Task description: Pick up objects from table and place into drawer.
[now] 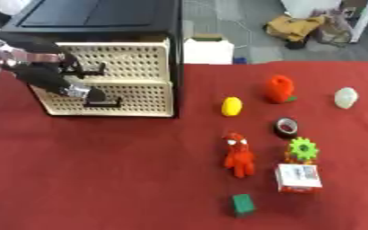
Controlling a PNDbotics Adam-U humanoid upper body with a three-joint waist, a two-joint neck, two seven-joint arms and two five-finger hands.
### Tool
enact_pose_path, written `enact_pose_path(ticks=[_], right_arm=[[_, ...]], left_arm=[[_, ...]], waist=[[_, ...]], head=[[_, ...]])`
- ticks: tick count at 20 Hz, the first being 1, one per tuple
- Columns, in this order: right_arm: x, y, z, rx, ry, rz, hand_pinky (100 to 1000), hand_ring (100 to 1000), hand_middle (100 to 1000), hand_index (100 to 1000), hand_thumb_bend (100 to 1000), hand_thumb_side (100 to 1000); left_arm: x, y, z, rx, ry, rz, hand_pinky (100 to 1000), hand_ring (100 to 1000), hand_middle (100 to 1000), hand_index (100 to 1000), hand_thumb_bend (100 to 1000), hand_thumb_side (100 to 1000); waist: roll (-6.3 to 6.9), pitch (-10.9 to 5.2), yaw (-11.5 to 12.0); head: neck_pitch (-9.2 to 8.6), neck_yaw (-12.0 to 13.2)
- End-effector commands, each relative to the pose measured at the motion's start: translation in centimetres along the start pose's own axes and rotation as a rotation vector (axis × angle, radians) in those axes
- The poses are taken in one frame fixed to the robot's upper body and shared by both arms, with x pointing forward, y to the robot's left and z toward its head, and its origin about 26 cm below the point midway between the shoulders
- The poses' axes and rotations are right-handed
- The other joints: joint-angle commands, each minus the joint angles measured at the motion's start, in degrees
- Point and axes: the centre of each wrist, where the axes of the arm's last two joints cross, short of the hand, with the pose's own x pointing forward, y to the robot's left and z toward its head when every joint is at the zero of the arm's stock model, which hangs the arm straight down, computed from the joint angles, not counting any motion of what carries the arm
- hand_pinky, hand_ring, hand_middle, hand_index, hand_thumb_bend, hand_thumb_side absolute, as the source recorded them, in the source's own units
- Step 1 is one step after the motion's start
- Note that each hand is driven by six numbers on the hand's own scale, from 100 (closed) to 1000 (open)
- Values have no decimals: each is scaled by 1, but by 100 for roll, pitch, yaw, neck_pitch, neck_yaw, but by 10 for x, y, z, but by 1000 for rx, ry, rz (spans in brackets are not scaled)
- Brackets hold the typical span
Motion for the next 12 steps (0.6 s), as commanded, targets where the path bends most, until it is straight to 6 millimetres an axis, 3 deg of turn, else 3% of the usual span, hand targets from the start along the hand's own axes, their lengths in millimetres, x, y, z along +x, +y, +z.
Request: enact_pose_path(ticks=[1,12], right_arm=[[3,-3,-5,-2,-26,4,556,540,428,745,100,757],[3,-3,-5,-4,-27,2,557,541,429,746,100,757]], left_arm=[[-7,10,17,36,27,-5,100,100,100,813,710,1000],[-4,1,31,35,31,-22,100,100,100,803,710,1000]], waist=[[1,-126,9],[-11,-134,34]], head=[[-27,-4],[-21,-1]])
